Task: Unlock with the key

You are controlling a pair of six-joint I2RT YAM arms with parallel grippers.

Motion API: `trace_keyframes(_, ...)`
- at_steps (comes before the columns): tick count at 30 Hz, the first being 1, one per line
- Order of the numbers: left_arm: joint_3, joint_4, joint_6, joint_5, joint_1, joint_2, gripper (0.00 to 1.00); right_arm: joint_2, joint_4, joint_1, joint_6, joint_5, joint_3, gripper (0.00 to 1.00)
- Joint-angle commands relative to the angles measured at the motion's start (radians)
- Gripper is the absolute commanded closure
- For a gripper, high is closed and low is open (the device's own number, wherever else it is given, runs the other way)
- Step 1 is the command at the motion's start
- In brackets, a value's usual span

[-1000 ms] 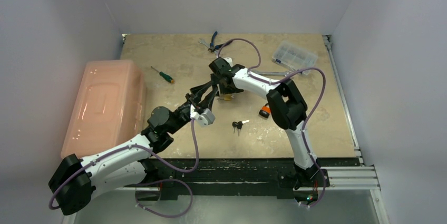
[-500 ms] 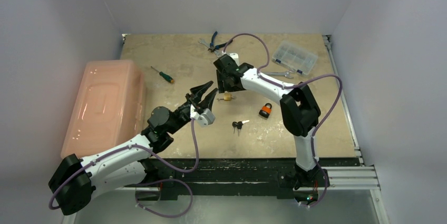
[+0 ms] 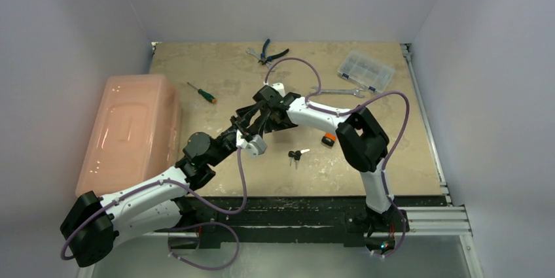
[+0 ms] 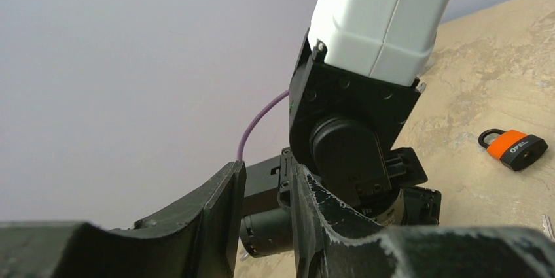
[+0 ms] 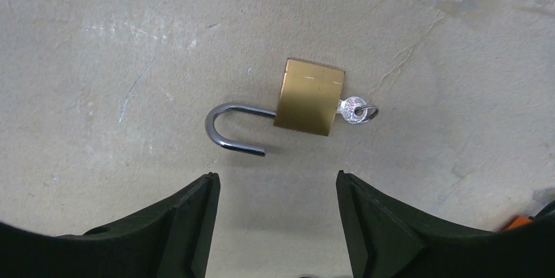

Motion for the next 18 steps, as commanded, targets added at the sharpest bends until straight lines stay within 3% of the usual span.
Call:
trace_keyframes(1, 0.004, 0.042, -0.012, 0.012, 0.005, -0.014, 0.65, 0.018, 0.005, -0.005, 0.027, 0.009, -0.006, 0.28)
trace_keyframes(14, 0.004, 0.04, -0.009, 0.008, 0.005, -0.017, 0.65, -0.118, 0.058, 0.001, 0.004, -0.077, -0.027, 0.29)
trace_keyframes(18, 0.004, 0.041, -0.01, 0.009, 0.005, -0.017, 0.65, -0.128, 0.039, 0.0, 0.013, 0.0, 0.005, 0.31)
